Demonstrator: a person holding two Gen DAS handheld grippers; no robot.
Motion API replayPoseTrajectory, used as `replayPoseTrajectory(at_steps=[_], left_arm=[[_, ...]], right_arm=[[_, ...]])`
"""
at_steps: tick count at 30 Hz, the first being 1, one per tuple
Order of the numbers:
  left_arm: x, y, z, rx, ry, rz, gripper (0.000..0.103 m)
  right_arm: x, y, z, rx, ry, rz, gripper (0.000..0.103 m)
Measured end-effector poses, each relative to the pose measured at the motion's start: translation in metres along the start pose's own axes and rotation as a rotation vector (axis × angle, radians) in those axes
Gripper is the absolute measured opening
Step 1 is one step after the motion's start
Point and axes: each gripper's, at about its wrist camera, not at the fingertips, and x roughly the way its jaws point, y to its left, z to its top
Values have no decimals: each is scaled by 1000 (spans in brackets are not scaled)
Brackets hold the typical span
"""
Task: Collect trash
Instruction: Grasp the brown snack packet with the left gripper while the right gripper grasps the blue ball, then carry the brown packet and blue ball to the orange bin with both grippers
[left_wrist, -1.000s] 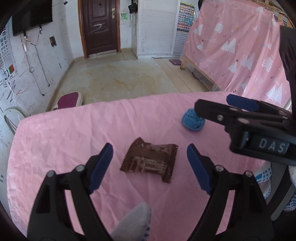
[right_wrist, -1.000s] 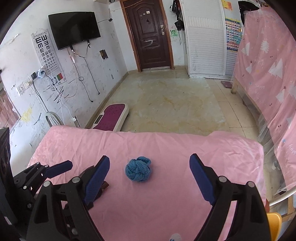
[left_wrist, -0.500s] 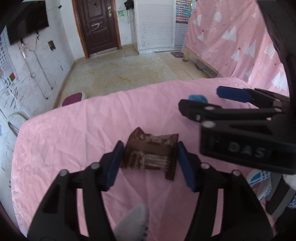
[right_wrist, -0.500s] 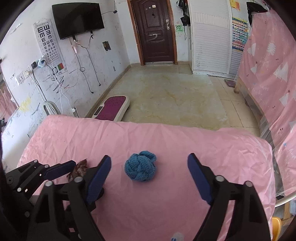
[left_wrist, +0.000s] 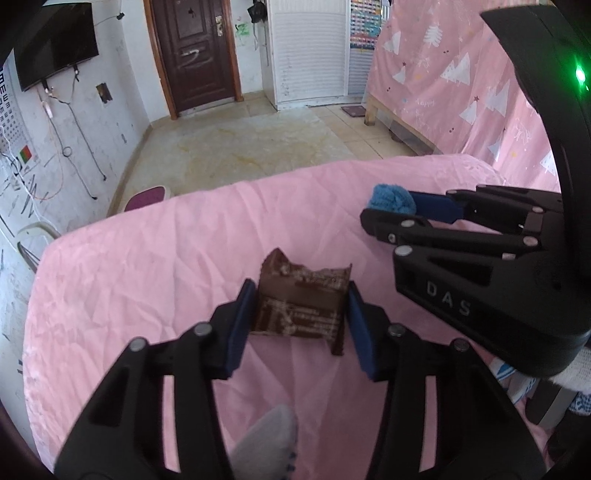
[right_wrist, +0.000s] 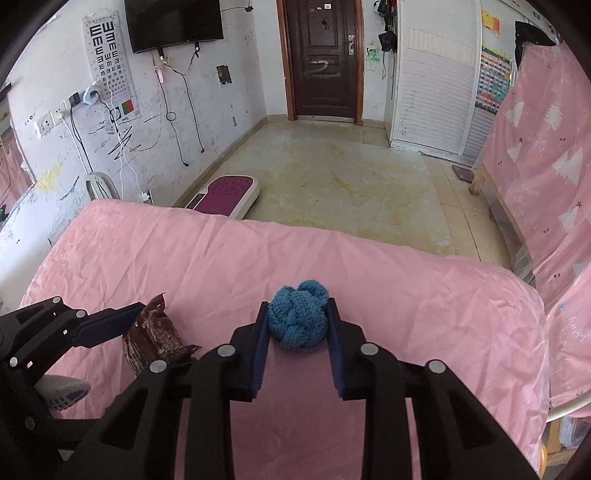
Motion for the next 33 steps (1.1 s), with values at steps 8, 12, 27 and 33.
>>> replayPoseTrajectory(at_steps=[8, 12, 27, 33], left_arm=[[-17, 4, -2, -14, -41, 8, 47], [-26, 3, -1, -14, -67, 19, 47], [-70, -35, -2, 36, -128, 15, 47], [-85, -66, -2, 89, -150, -3, 47]], right_arm=[[-24, -16, -12, 54, -44, -39, 19], [-43, -30, -23, 86, -76, -78, 19], [-116, -77, -67, 182, -196, -116, 19], [-147, -104, -89, 229, -232, -142, 19]])
